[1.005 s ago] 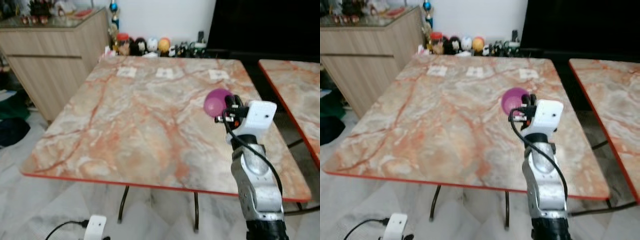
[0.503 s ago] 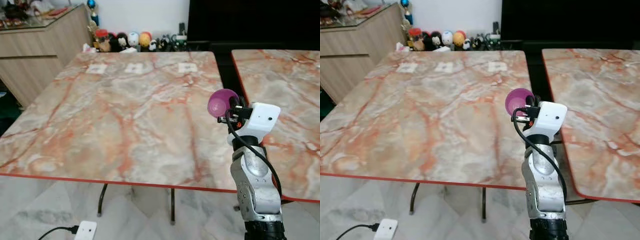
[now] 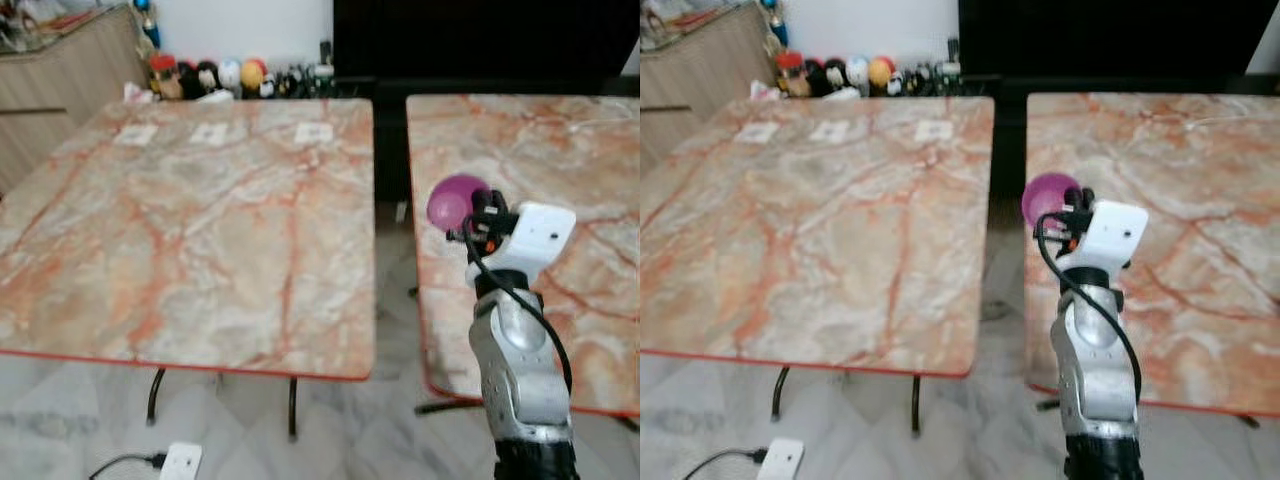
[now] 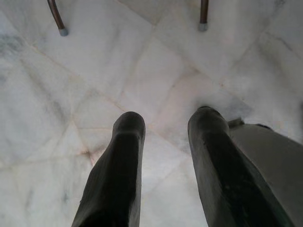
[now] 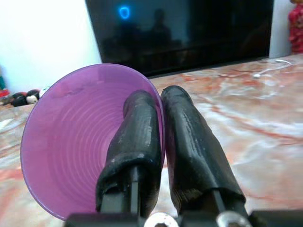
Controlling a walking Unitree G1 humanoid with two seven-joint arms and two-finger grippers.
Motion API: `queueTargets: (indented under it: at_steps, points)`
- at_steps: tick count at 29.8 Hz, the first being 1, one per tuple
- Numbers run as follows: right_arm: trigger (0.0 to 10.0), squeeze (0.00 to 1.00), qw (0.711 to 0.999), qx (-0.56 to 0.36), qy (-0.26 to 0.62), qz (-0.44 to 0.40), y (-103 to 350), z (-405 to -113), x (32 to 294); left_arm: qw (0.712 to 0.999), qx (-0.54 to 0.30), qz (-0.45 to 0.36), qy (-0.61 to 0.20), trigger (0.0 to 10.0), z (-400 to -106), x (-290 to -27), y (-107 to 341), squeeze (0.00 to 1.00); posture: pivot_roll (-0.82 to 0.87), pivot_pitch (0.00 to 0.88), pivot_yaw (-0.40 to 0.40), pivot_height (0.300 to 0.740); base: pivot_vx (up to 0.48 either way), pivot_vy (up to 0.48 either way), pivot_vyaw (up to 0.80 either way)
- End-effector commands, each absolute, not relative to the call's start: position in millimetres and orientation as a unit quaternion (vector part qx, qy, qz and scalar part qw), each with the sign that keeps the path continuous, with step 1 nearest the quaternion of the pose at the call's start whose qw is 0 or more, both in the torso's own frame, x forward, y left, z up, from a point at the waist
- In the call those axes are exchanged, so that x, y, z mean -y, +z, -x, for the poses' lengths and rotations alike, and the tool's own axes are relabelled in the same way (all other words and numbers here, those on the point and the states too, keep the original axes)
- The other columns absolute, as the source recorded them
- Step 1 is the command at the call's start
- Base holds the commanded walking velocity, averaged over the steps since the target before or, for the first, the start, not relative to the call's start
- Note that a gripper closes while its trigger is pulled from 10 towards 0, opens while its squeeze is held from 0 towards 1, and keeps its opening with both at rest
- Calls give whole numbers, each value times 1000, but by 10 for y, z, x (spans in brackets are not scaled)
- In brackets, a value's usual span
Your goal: Setting the table
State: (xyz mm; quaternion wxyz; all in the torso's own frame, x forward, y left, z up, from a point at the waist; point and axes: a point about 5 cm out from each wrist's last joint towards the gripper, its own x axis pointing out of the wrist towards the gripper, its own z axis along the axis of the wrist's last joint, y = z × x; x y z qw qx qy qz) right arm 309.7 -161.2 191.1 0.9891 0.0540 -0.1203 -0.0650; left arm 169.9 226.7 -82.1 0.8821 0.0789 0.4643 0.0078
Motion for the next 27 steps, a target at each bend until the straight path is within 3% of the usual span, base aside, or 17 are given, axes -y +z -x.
queueTargets:
  at_steps: [1, 9, 12, 20, 22, 27]
  points:
    - [10000, 0, 988, 123, -76, -53, 1928, -3085, 1672, 877, -474, -79, 3, 10000, -1648, -2235, -853, 0, -157, 54, 78, 740, 0, -465, 0]
    - [10000, 0, 988, 123, -82, -56, 1933, -3083, 1681, 877, -474, -80, 10, 10000, -1632, -2349, -831, 0, -156, 56, 77, 740, 0, -418, 0]
    - [10000, 0, 988, 116, -80, -59, 1920, -3086, 1675, 877, -474, -80, 16, 10000, -1620, -2410, -820, 0, -155, 57, 76, 740, 0, 0, 0]
    - [10000, 0, 989, 112, -75, -61, 1909, -3089, 1646, 879, -471, -71, 15, 10000, -1650, -2362, -820, 0, -155, 61, 73, 740, 0, 0, -788]
    - [10000, 0, 989, 114, -72, -59, 1911, -3090, 1634, 880, -469, -69, 8, 10000, -1705, -2222, -833, 0, -155, 63, 73, 740, 0, 0, 0]
    - [10000, 0, 991, 107, -61, -53, 1904, -3100, 1611, 880, -469, -68, 5, 10000, -1713, -2173, -841, 0, -157, 63, 72, 740, 0, 0, 0]
